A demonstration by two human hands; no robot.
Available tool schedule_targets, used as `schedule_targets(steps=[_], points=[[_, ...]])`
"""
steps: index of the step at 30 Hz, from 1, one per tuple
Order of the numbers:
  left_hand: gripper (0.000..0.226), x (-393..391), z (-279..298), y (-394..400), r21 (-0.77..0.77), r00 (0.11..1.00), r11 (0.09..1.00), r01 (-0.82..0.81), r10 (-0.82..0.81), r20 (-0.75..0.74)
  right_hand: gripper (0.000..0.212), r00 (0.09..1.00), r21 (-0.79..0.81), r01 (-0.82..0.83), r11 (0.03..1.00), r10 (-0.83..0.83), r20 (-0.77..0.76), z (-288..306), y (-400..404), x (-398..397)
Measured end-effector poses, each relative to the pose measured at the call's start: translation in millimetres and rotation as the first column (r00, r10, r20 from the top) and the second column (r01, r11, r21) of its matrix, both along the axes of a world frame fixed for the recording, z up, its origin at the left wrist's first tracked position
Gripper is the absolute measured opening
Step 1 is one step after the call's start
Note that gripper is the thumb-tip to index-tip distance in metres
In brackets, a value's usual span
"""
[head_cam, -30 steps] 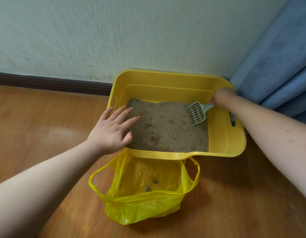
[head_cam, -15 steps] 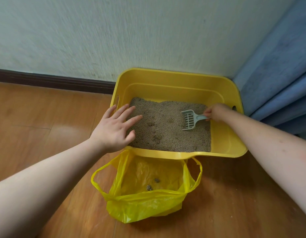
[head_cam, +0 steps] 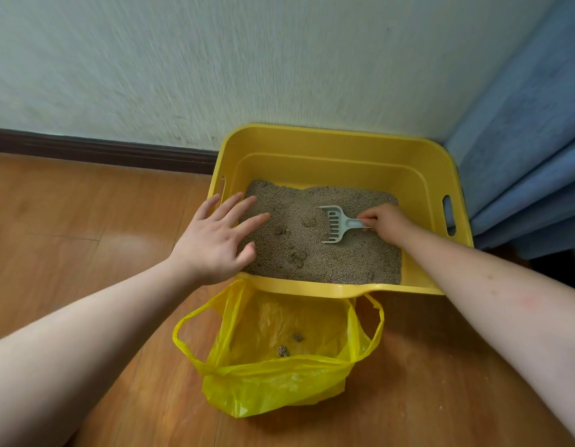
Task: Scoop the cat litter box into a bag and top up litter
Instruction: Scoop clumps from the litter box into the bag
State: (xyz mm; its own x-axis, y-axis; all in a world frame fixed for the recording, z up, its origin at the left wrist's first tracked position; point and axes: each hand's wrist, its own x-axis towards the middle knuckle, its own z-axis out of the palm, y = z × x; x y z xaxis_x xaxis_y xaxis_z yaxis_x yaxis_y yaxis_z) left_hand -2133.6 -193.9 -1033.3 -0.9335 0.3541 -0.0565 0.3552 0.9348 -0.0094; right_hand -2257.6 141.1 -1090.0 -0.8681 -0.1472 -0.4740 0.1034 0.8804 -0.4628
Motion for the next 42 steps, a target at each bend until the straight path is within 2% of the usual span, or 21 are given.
schedule_targets(steps=[3,9,17,25,28,42], points=[[0.06,0,0,0,-0.002,1.0,1.0,-0.001,0.001,0.006,0.025,1.0,-0.024,0.015,1.0,-0.015,0.002,-1,-11,6],[0.059,1,-1,0,0.002,1.0,1.0,-0.014,0.014,0.008,0.027,0.974,-0.108,0.186,0.977,-0.169,0.151,0,-19,17],[0.059,0,-2,-1,0.003,1.0,1.0,-0.014,0.014,0.007,0.029,0.936,-0.222,0.319,0.922,-0.27,0.225,17,-3,26],[0.059,-1,-3,-1,0.011,1.0,1.0,-0.013,0.013,-0.002,0.025,0.959,-0.19,0.253,0.949,-0.221,0.177,46,14,45],[0.059,0,-4,-2,0.015,1.0,1.0,-0.014,0.014,-0.012,0.027,0.956,-0.229,0.278,0.933,-0.246,0.159,56,20,52],[0.064,0,-3,-1,0.046,1.0,0.999,-0.024,0.024,-0.006,0.025,0.972,-0.161,0.233,0.959,-0.225,0.069,80,22,79]])
